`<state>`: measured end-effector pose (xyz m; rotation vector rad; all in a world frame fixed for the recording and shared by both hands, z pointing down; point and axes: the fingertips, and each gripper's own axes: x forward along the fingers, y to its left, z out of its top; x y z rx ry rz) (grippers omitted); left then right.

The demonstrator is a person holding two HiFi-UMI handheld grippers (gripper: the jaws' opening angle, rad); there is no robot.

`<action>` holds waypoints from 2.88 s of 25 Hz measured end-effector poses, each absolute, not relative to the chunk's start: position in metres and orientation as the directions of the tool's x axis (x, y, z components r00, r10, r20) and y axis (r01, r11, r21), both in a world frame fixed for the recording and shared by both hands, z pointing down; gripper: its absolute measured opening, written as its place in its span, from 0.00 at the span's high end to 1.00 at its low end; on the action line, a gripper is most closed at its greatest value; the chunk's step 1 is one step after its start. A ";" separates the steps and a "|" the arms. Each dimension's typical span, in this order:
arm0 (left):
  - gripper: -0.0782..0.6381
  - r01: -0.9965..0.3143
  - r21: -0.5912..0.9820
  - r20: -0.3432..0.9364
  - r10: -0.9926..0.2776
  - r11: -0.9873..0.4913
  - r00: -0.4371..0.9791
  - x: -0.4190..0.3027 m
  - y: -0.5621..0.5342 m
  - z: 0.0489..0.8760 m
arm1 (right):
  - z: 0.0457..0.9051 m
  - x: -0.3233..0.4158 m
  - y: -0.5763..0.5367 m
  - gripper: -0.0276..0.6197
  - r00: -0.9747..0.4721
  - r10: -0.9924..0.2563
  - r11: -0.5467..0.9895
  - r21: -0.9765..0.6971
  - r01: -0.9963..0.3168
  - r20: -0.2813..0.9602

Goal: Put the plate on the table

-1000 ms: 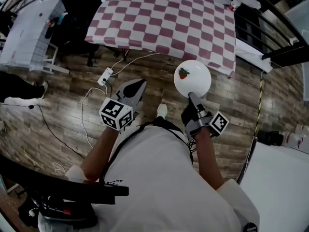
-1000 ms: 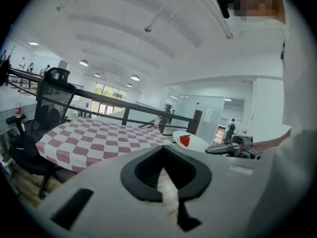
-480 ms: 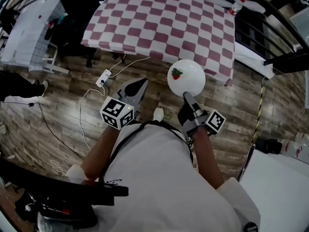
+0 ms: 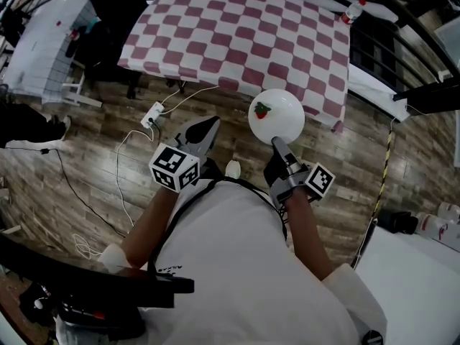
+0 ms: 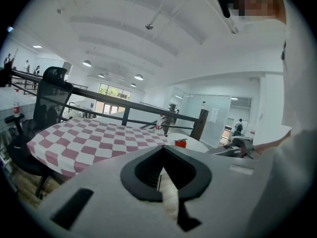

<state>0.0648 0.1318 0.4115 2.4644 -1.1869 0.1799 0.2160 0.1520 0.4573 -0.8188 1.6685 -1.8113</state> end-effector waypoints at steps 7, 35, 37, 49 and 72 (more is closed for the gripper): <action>0.89 -0.783 0.292 0.286 -0.731 -0.549 0.620 0.063 0.127 0.408 | 0.456 0.214 0.146 0.92 -0.682 -0.728 -0.090 -0.996 -0.009 0.072; 0.89 -0.743 0.340 0.286 -0.689 -0.577 0.666 0.038 -0.005 0.426 | 0.463 0.192 0.033 0.92 -0.620 -0.778 -0.104 -0.994 -0.037 0.104; 0.89 -0.737 0.342 0.283 -0.684 -0.583 0.672 0.033 -0.023 0.426 | 0.461 0.185 0.014 0.92 -0.619 -0.779 -0.097 -0.995 -0.039 0.100; 0.89 -0.688 0.347 0.254 -0.642 -0.637 0.723 0.009 -0.127 0.413 | 0.451 0.151 -0.084 0.92 -0.595 -0.796 -0.092 -0.994 -0.059 0.110; 0.88 -0.598 0.364 0.253 -0.542 -0.714 0.801 -0.049 -0.263 0.429 | 0.457 0.106 -0.211 0.92 -0.486 -0.867 -0.095 -0.995 -0.043 0.104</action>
